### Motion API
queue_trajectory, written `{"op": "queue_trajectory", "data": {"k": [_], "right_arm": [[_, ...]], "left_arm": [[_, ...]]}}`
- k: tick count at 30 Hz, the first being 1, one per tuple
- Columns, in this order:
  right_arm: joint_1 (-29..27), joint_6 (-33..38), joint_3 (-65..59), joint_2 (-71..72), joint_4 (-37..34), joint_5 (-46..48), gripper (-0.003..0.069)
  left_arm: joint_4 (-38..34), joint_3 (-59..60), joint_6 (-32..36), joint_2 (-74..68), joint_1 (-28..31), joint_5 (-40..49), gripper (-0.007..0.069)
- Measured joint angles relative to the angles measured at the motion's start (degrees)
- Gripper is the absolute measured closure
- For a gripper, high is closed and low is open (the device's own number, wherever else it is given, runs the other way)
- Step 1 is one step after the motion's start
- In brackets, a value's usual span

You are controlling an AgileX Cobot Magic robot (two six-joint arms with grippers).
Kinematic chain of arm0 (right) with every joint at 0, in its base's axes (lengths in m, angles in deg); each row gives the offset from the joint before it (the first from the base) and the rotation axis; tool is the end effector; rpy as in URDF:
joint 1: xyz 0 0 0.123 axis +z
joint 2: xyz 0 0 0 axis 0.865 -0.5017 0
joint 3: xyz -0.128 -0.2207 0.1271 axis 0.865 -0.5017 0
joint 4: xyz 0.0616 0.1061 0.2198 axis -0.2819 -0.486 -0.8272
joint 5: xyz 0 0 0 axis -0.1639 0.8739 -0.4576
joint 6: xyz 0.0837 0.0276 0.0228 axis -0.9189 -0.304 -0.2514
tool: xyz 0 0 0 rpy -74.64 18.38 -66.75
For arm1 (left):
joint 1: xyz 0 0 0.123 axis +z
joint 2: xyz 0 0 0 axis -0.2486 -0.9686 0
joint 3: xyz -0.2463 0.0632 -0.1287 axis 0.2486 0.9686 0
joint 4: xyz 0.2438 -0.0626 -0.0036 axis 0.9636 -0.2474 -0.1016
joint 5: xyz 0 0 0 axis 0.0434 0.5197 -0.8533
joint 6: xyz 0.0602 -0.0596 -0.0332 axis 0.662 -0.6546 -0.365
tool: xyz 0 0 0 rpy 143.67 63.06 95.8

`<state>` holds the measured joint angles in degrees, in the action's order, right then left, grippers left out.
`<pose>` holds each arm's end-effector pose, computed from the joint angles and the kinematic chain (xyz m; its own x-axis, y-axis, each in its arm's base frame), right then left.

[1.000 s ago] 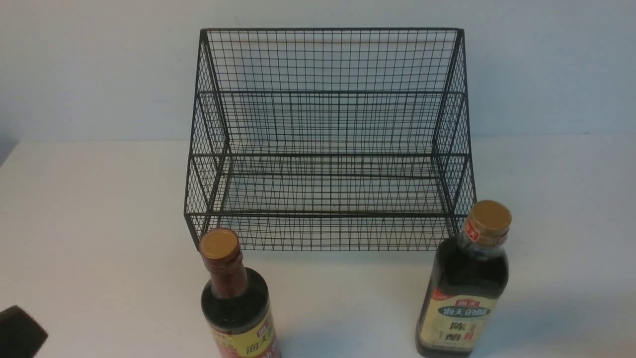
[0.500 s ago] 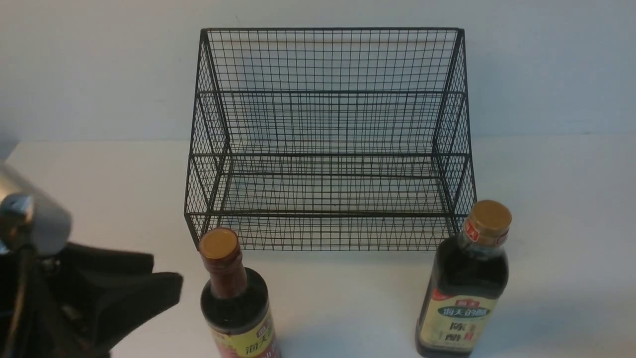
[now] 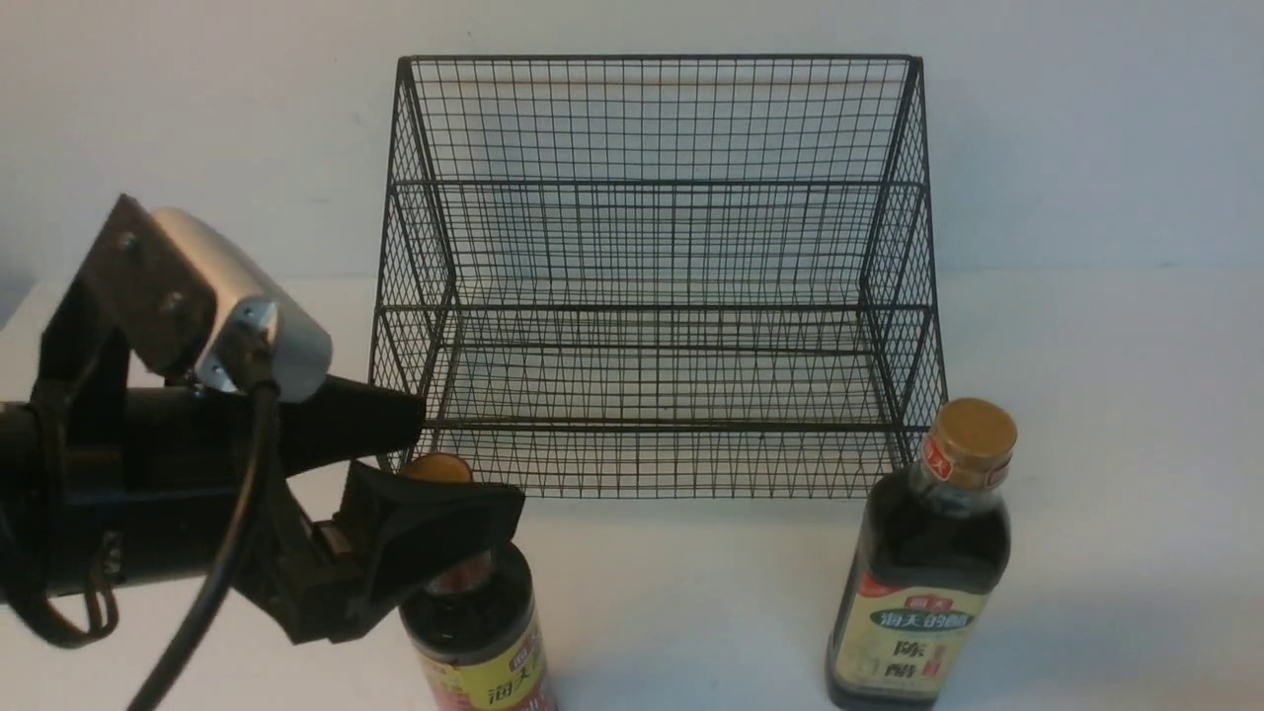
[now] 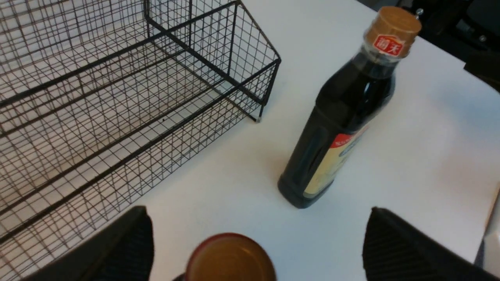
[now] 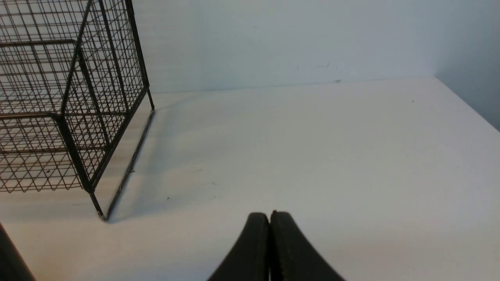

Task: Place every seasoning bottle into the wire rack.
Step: Use the left arm to grab the condiment bottle closest to it, then use the left arm to put the condiment bottle back on the shelf

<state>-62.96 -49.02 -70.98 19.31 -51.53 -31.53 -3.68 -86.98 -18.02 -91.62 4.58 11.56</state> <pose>0.0528 -0.0046 0.1729 -0.2767 0.0749 -0.9580 0.0879 0.9948 0.0523 0.1749 -0.0881 0.3163 -0.4299 0.2270 -0.8739 0.7355 0.6495 -0.1931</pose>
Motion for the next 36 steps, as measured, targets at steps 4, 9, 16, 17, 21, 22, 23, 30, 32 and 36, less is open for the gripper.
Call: {"op": "queue_trajectory", "data": {"k": [4,9,16,17,21,22,23,30,32,36], "right_arm": [[0.0,0.0,0.0,0.0,0.0,0.0,0.0666],[0.0,0.0,0.0,0.0,0.0,0.0,0.0666],[0.0,0.0,0.0,0.0,0.0,0.0,0.0666],[0.0,0.0,0.0,0.0,0.0,0.0,0.0666],[0.0,-0.47,0.0,0.0,0.0,0.0,0.0666],[0.0,-0.47,0.0,0.0,0.0,0.0,0.0666],[0.0,-0.47,0.0,0.0,0.0,0.0,0.0666],[0.0,-0.47,0.0,0.0,0.0,0.0,0.0666],[0.0,-0.47,0.0,0.0,0.0,0.0,0.0666],[0.0,-0.48,0.0,0.0,0.0,0.0,0.0666]], "left_arm": [[-1.63,0.0,1.99,-3.63,0.0,-1.61,-0.006],[-1.92,0.0,2.48,-7.31,0.0,-1.61,-0.0042],[-1.48,0.0,2.54,-11.0,0.0,-1.66,0.0071],[-1.53,0.0,2.47,-11.17,0.0,-1.66,0.0095],[-2.57,0.0,0.33,-11.5,0.0,-0.63,0.0261],[-2.77,0.0,0.12,-11.5,0.0,-0.47,0.0281],[-2.7,-0.13,0.41,-11.44,0.0,-0.3,0.0316],[-0.58,0.12,-2.33,-8.47,-0.02,3.76,0.0354],[-0.21,-0.21,-3.99,-6.87,-0.02,4.16,0.0354],[1.63,-4.37,-5.8,-4.25,-0.02,4.1,0.0354]]}}
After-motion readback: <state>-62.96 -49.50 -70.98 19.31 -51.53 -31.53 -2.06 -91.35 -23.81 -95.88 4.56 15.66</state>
